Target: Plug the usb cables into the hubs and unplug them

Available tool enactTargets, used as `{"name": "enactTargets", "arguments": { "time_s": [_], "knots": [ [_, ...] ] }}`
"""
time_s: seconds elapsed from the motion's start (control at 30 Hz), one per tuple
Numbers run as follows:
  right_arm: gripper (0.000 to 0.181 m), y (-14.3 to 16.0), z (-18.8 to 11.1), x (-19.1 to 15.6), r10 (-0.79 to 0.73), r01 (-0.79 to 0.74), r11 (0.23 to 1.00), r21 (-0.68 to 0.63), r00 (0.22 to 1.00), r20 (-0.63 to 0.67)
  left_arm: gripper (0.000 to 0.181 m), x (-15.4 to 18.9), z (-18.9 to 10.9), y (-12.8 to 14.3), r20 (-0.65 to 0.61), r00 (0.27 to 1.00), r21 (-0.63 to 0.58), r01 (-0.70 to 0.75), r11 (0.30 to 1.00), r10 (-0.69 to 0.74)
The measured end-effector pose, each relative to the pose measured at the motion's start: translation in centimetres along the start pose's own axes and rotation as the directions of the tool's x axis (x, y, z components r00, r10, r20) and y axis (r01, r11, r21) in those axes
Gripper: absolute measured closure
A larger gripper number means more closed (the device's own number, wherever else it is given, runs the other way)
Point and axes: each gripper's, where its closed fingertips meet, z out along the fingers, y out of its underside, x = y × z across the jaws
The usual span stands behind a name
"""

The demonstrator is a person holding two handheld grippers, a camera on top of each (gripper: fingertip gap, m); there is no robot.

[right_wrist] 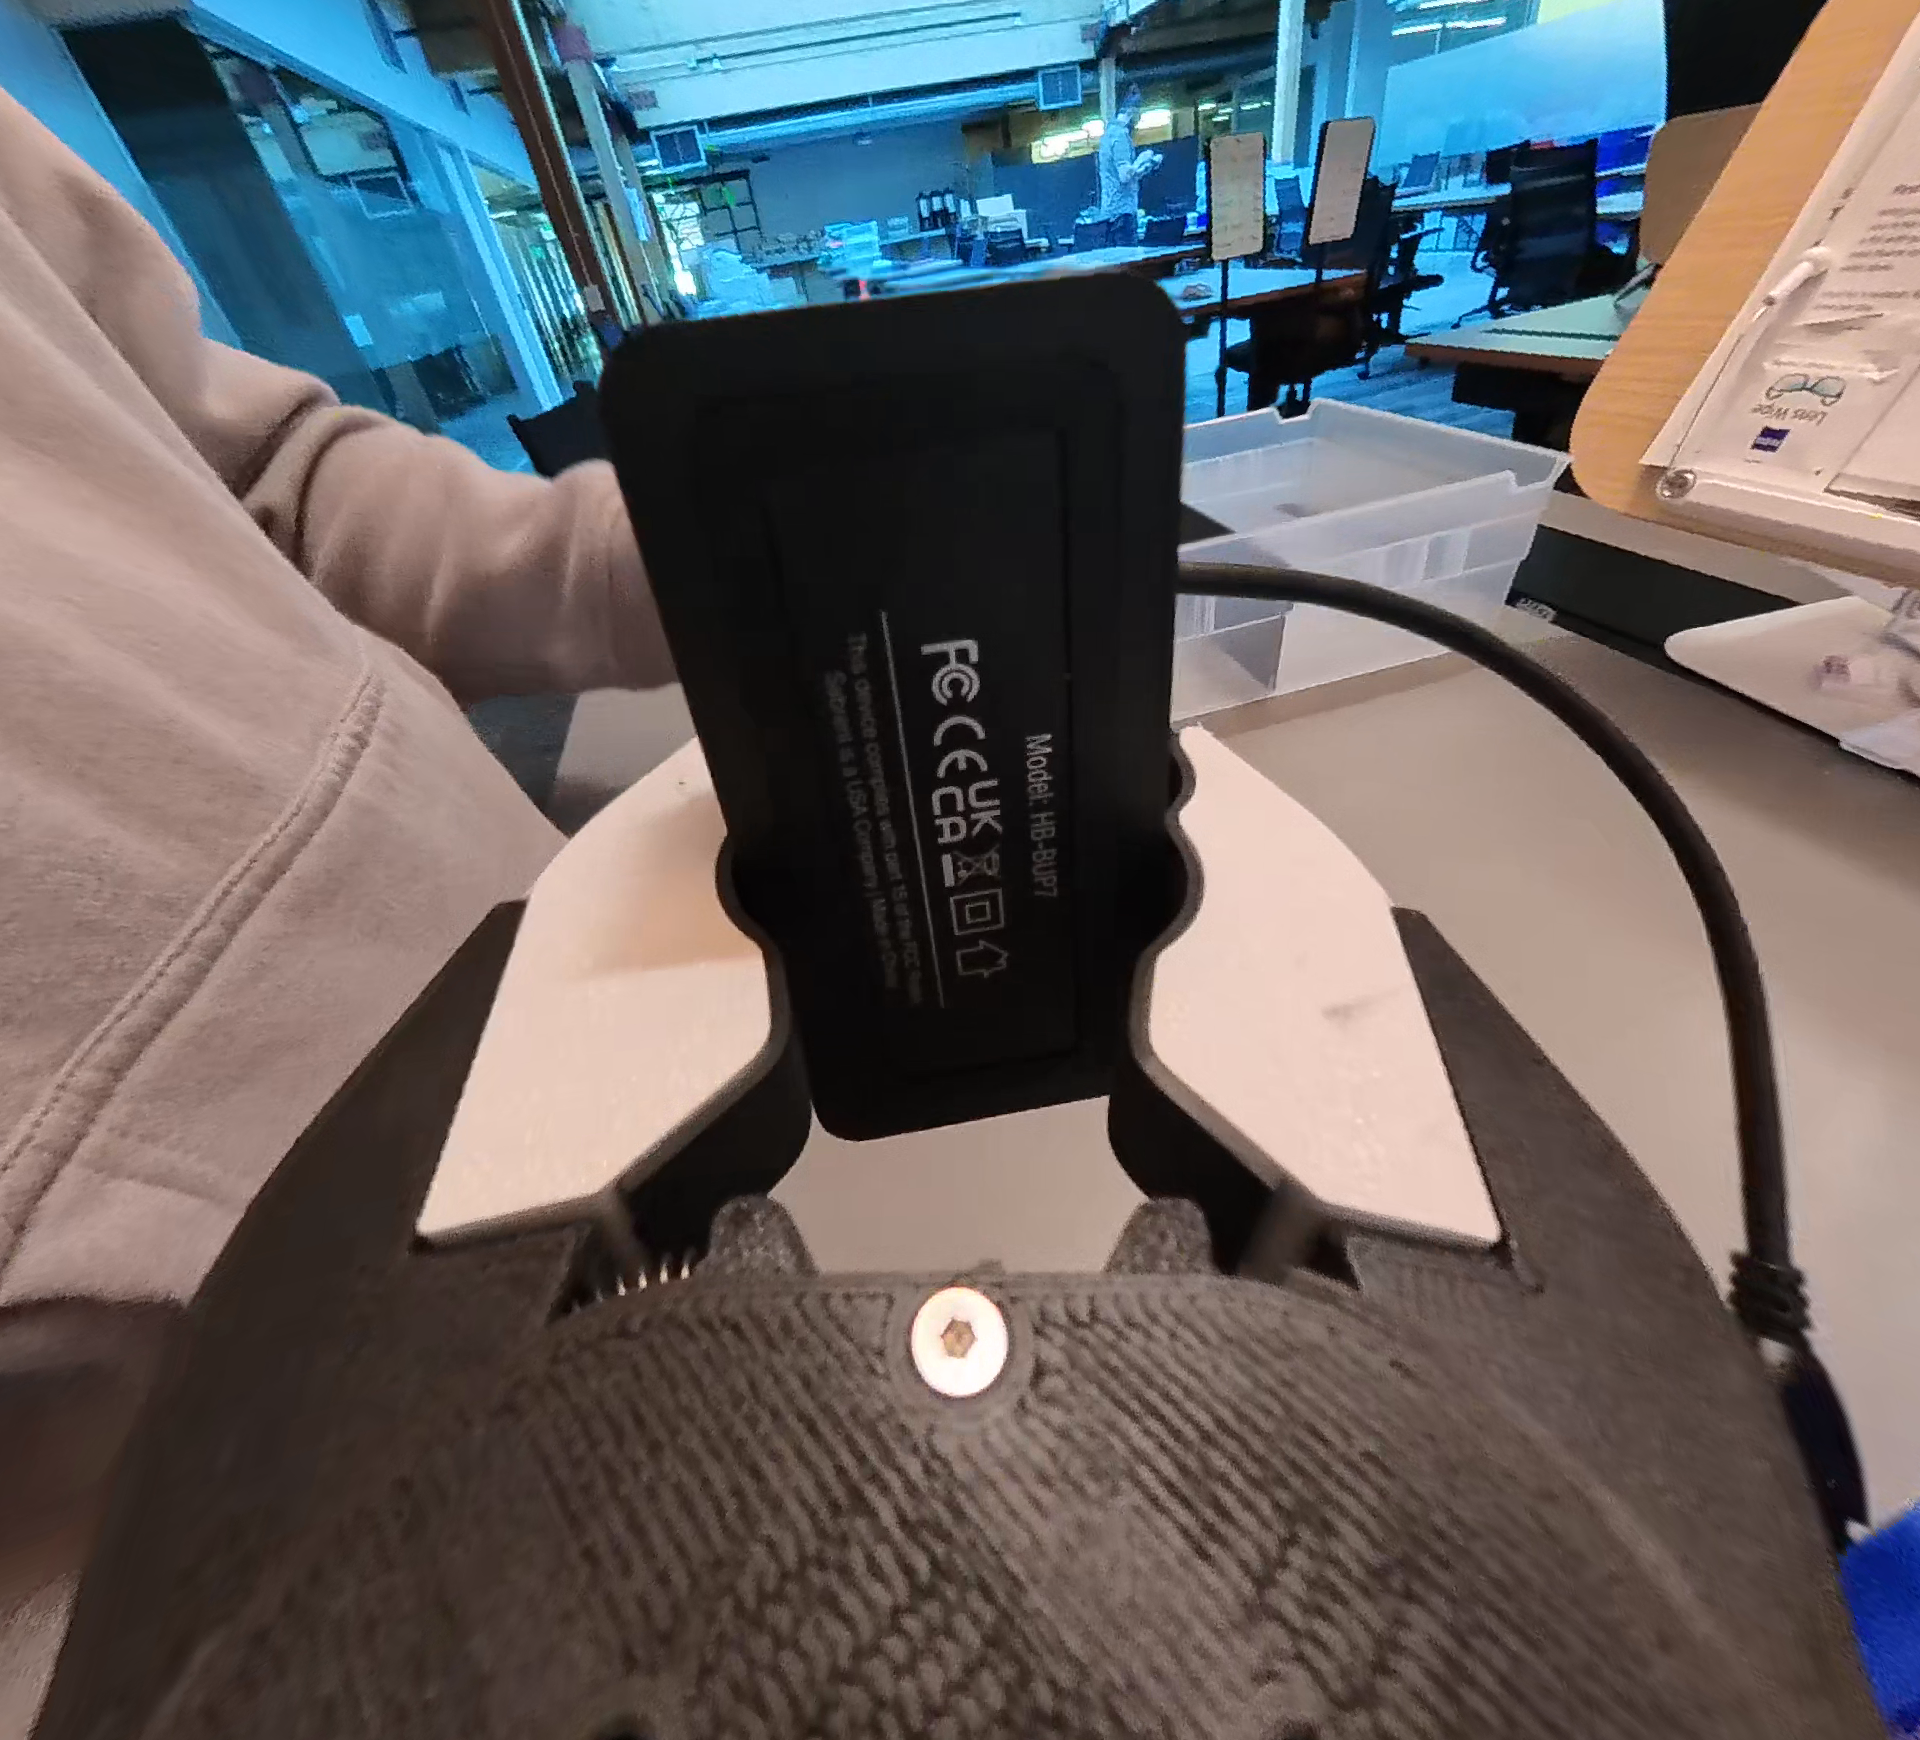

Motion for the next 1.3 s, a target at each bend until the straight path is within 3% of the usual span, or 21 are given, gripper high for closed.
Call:
{"name": "enactTargets", "arguments": {
  "time_s": [0.03,0.13,0.33,0.47,0.77,1.17,1.3],
  "knots": [
    [0.109,0.0,-0.1,0.1,0.003,-0.003,1.000,0.006,1.000,-0.003,0.179,1.6,-0.7,-0.7,-0.091,0.995,-0.020,0.049,0.999,-0.050],
    [0.109,-0.1,-0.3,0.2,0.015,-0.016,0.999,0.029,1.000,0.015,0.179,4.7,-2.2,-1.9,-0.227,0.972,-0.120,0.034,0.992,-0.061],
    [0.108,-0.2,0.2,-0.3,0.009,-0.011,0.999,0.035,0.997,0.078,0.179,8.6,-3.1,-2.7,-0.336,0.942,-0.282,-0.120,0.952,0.019],
    [0.108,-0.1,0.3,-0.5,0.028,-0.033,0.998,0.047,0.994,0.110,0.179,10.6,-3.0,-2.9,-0.413,0.911,-0.348,-0.158,0.924,0.000],
    [0.108,0.3,0.9,-1.7,0.051,-0.057,0.998,0.027,0.981,0.186,0.179,10.4,-2.5,-3.2,-0.409,0.912,-0.480,-0.190,0.857,-0.026],
    [0.109,2.1,2.2,-2.1,0.052,-0.036,0.995,-0.091,0.983,0.176,0.179,10.2,-2.5,-2.1,-0.390,0.917,-0.585,-0.177,0.791,-0.083],
    [0.109,2.2,2.1,-2.0,0.070,-0.053,0.994,-0.094,0.981,0.180,0.179,9.8,-2.4,-2.9,-0.372,0.927,-0.545,-0.183,0.818,-0.040]
  ]
}}
